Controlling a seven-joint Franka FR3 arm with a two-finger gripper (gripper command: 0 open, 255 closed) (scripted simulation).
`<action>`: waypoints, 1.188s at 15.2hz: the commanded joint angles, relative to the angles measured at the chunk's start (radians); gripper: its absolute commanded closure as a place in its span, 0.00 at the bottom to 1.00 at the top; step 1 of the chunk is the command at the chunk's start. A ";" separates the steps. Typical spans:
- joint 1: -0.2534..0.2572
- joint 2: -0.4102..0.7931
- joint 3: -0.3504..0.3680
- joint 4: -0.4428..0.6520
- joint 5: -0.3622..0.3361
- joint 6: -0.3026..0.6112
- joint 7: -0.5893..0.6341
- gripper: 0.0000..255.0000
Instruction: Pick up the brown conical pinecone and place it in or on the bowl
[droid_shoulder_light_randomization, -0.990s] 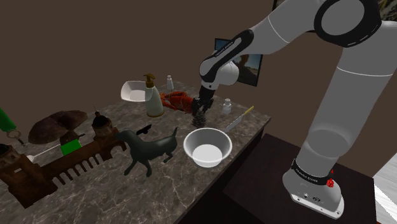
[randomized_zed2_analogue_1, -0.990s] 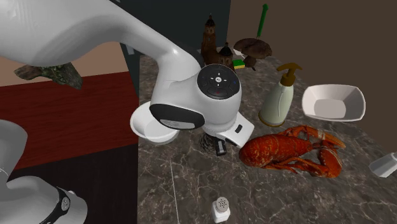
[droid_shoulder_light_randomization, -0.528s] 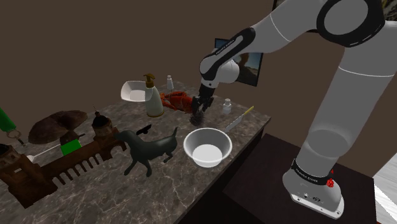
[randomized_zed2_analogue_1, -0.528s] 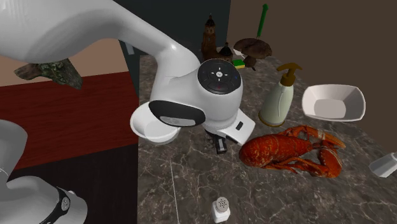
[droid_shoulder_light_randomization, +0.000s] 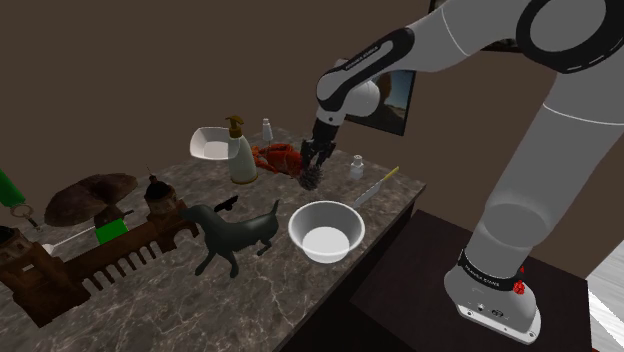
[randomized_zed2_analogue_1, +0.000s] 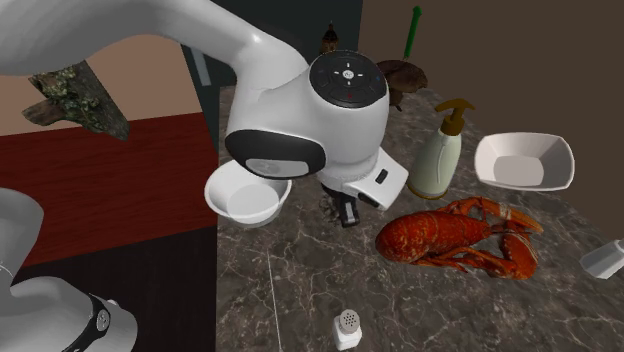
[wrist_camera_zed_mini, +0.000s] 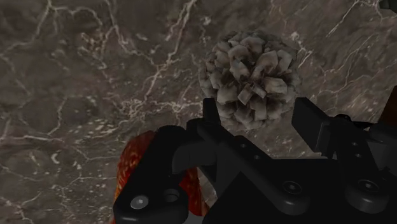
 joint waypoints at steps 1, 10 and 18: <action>-0.002 -0.014 -0.001 0.010 -0.009 -0.022 0.012 1.00; -0.009 -0.071 -0.005 0.070 -0.048 -0.134 0.064 1.00; -0.015 -0.106 -0.009 0.135 -0.074 -0.229 0.103 1.00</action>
